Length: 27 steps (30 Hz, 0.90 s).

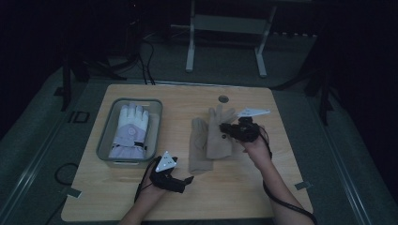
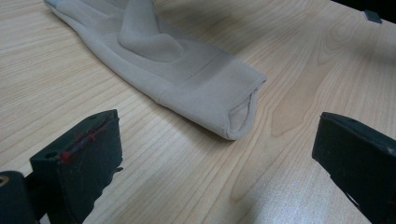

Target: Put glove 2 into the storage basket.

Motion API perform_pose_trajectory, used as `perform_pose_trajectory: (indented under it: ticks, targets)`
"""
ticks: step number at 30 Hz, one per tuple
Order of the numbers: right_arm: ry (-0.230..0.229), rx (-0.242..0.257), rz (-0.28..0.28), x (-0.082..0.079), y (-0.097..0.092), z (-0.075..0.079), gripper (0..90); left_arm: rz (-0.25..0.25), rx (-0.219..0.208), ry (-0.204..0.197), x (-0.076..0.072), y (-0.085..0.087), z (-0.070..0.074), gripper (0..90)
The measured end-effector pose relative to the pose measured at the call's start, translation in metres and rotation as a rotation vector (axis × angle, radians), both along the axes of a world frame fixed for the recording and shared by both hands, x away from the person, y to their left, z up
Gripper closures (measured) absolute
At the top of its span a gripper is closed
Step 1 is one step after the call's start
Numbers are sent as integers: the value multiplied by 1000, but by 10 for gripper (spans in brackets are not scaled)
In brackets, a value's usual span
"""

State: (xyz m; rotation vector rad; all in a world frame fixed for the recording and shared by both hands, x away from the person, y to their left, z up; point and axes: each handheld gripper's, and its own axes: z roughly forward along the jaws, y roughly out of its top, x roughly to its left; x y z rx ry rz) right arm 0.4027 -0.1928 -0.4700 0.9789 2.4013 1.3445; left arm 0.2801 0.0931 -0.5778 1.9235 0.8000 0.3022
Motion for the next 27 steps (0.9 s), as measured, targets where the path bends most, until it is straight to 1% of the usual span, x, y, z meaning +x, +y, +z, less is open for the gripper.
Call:
perform_pose_trajectory:
  ticks: [2,3,4,5,6,8,9,11,12,13,15,16,17,19,21,24,27]
  targets:
    - [-1,2,20,-1,14,-2,836,0,-2,-3,0,0,0,18]
    - [-1,2,20,-1,14,-2,836,0,-2,-3,0,0,0,18]
    - [3,-1,26,-1,20,-3,836,-1,-6,-2,-1,0,0,18]
    - [5,3,33,-1,30,-6,836,-1,-7,-3,-1,0,0,18]
    - [15,8,38,-1,35,-8,836,-2,-7,-4,-1,0,0,18]
    - [13,13,47,-3,41,-11,835,-2,-9,-4,-1,0,0,18]
    - [14,10,49,-3,45,-14,835,-2,-10,-3,-1,0,0,18]
    - [19,-10,50,-3,51,-23,835,-2,-10,-2,-1,0,0,18]
    - [27,-12,49,-3,51,-26,835,-2,-11,-3,-1,0,0,18]
    - [52,-6,58,-1,51,-32,835,-2,-11,-3,-1,0,0,18]
    - [75,-13,52,0,49,-39,835,-3,-9,-1,-1,0,0,18]
    - [97,-11,53,1,48,-45,835,-3,-8,0,0,0,0,18]
    - [106,-12,51,2,47,-47,834,-3,-7,2,0,0,0,18]
    - [124,-46,52,3,47,-55,834,-4,-6,0,0,0,0,18]
    - [154,-47,56,6,45,-63,833,-4,-5,0,0,0,0,18]
    - [168,-52,47,7,46,-69,829,-3,-7,2,0,0,0,18]
    - [158,-72,49,7,47,-71,816,-4,-6,1,0,0,0,18]
